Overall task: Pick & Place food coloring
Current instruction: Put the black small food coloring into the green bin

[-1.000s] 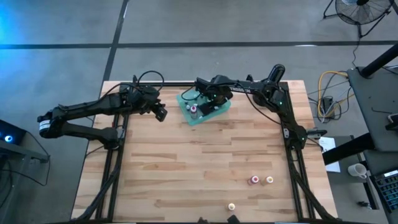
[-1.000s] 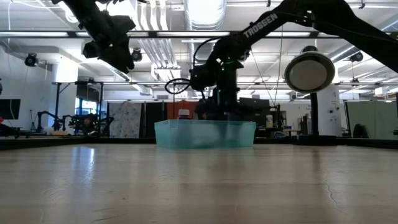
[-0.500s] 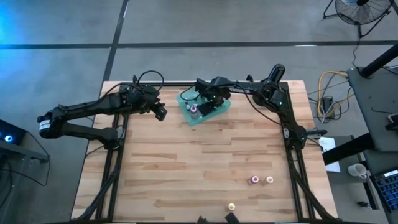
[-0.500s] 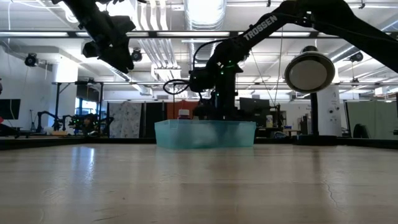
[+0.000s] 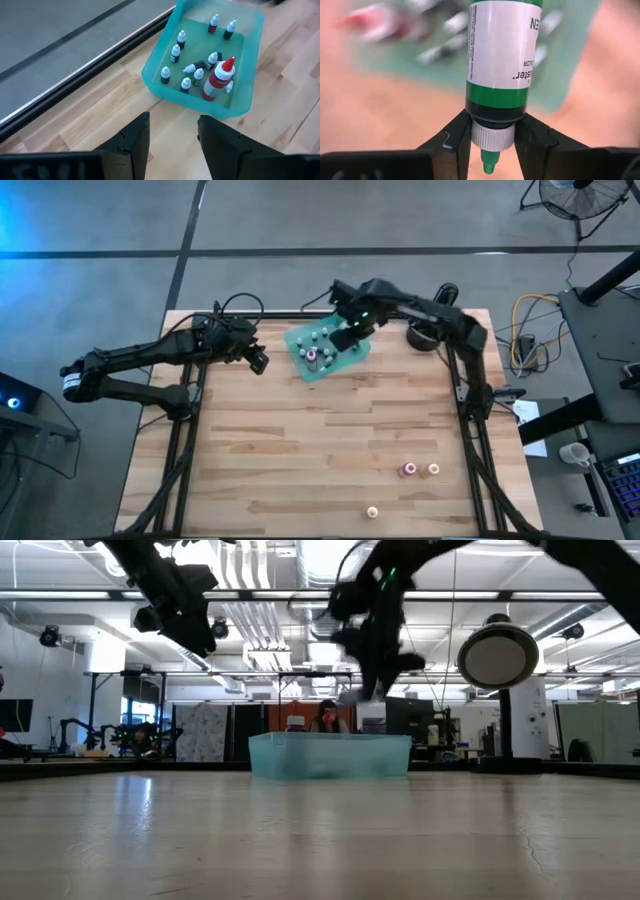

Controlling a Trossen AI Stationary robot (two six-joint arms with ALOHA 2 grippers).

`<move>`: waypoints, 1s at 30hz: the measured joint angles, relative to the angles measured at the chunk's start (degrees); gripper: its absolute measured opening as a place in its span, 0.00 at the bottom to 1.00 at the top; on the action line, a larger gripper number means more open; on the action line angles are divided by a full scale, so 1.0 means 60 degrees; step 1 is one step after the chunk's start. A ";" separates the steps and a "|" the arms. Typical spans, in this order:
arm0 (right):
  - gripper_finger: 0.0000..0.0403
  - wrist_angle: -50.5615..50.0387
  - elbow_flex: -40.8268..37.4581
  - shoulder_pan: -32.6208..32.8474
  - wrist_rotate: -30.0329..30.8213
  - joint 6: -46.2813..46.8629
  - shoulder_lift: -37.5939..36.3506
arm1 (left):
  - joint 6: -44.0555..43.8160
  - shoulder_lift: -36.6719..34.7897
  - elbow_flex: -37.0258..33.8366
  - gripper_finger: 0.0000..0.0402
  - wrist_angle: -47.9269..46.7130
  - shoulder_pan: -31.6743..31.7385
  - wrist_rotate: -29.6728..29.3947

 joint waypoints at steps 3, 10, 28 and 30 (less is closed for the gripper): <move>0.27 -0.1047 0.0027 0.0011 -0.1934 0.0613 -0.0782 | 0.0000 0.0004 0.0000 0.35 0.0000 0.0000 0.0004; 0.30 -0.2733 -0.0949 0.0862 -0.3215 0.1156 -0.1056 | 0.0138 0.0004 0.0000 0.35 0.0033 0.0000 0.0015; 0.28 -0.2867 -0.5898 0.3188 -0.8292 0.0070 -0.0305 | 0.0308 0.0004 0.0000 0.35 0.0025 -0.0025 0.0367; 0.28 -0.2880 -0.6265 0.3360 -0.8386 0.0217 -0.0309 | 0.0405 0.0004 0.0000 0.35 0.0025 -0.0025 0.0364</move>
